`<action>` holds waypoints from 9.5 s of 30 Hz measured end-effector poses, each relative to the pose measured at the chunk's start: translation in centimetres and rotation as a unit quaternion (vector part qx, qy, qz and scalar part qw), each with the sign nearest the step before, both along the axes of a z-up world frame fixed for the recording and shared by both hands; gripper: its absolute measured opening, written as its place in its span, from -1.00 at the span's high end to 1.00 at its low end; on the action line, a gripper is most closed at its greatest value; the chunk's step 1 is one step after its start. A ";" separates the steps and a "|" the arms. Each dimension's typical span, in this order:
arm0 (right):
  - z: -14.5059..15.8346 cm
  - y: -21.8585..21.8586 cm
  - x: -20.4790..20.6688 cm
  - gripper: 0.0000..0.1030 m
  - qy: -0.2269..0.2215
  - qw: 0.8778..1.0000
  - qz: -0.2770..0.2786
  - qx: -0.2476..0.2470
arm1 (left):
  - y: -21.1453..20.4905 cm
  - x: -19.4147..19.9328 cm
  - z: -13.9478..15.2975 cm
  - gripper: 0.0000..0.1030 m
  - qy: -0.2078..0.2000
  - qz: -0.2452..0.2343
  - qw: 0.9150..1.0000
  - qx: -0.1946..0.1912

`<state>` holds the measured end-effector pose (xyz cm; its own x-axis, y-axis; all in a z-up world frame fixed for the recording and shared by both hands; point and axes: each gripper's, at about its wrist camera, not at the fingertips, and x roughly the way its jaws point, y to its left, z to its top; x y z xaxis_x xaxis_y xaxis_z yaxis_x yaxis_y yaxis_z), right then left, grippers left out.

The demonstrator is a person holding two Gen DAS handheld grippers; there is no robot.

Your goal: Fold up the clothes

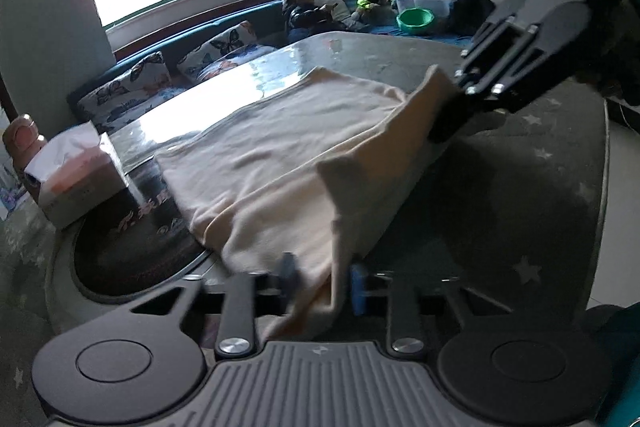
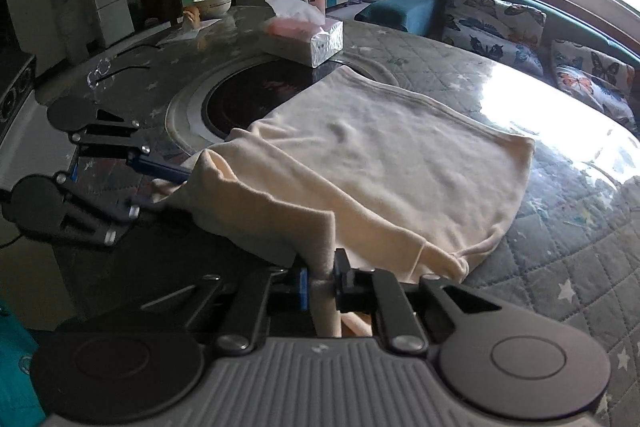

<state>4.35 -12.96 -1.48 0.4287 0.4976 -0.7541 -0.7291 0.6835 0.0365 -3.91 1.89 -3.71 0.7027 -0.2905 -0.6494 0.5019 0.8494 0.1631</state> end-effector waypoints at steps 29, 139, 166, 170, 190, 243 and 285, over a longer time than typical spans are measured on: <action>6.7 -4.1 -3.7 0.82 0.023 0.997 -0.027 0.062 | 1.1 -0.9 6.7 0.87 -0.012 -0.012 0.997 -0.079; -0.1 -1.2 9.4 0.58 -0.016 0.988 -0.155 0.001 | -1.0 9.2 2.8 0.08 0.056 0.132 0.979 -0.143; -0.6 -5.3 2.5 0.61 0.026 0.988 -0.152 0.010 | -5.0 8.0 0.5 0.03 0.065 0.092 0.987 -0.114; -1.4 -5.0 2.8 0.61 0.028 0.989 -0.148 -0.004 | -4.4 7.7 0.9 0.02 0.064 0.096 0.986 -0.120; -0.8 3.9 7.5 0.57 0.003 0.997 -0.079 -0.012 | 0.6 6.2 1.1 0.00 0.070 0.157 0.973 -0.157; -0.8 5.4 2.5 0.50 -0.002 0.998 -0.054 -0.028 | 1.9 7.8 1.2 -0.37 0.084 0.216 0.958 -0.170; -0.4 0.7 -0.4 0.31 -0.013 0.995 -0.102 -0.014 | -0.1 7.2 2.6 -0.70 0.062 0.219 0.966 -0.123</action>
<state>3.97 -12.27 -1.89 0.5381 0.3776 -0.7536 -0.5763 0.8172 -0.0020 3.25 1.77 -1.08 0.7149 -0.1398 -0.6852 0.0887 0.9900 -0.1094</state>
